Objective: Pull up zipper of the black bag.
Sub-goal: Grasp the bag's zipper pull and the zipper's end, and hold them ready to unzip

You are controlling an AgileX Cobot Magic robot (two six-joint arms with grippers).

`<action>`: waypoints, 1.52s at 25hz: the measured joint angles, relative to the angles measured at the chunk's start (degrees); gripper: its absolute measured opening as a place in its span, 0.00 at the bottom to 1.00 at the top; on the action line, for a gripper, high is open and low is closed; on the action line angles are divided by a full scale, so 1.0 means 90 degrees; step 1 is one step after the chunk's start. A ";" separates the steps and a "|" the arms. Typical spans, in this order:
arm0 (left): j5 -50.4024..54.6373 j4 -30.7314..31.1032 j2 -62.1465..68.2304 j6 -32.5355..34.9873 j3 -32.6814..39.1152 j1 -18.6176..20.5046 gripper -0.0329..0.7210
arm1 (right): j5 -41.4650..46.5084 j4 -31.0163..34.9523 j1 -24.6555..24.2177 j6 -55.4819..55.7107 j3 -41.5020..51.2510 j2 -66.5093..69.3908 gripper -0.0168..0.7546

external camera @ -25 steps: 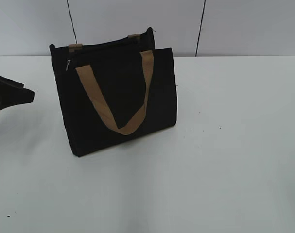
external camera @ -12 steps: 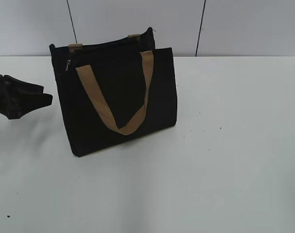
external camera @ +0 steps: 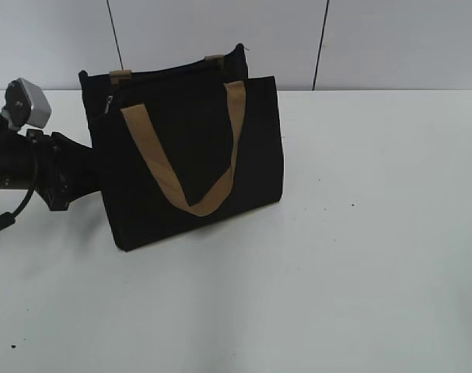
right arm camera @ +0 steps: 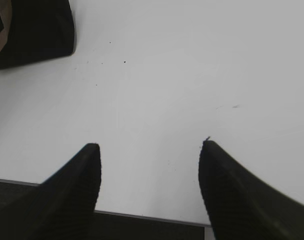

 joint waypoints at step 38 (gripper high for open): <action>-0.0627 -0.0006 0.0014 -0.0424 -0.0369 -0.0043 0.07 | -0.0066 0.0563 0.0000 -0.0129 -0.0314 0.0291 0.63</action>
